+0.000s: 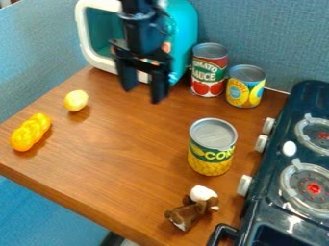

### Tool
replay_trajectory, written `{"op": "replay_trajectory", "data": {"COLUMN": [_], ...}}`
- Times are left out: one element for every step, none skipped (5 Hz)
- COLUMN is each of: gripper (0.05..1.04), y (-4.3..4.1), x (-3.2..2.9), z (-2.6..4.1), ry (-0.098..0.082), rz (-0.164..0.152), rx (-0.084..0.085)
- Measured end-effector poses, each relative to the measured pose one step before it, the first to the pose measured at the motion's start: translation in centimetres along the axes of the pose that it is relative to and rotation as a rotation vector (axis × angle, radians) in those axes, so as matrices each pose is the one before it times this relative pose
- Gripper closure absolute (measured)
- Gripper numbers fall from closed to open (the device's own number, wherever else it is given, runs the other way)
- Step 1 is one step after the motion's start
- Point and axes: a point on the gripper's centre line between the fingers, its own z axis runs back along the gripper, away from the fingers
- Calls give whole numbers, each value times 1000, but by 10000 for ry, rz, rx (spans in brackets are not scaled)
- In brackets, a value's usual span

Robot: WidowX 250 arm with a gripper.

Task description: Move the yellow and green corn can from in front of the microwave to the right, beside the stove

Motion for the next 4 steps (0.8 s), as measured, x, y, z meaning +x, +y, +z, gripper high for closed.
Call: {"op": "replay_trajectory", "data": {"gripper": [82, 82, 82, 82], "y": [2675, 2718, 2492, 1196], "x": [-2383, -2096, -1604, -745], "z": [-761, -1119, -334, 469], "ry": [877, 452, 94, 86], "rz": [-572, 2, 278, -421], "rx": [904, 313, -182, -616]}}
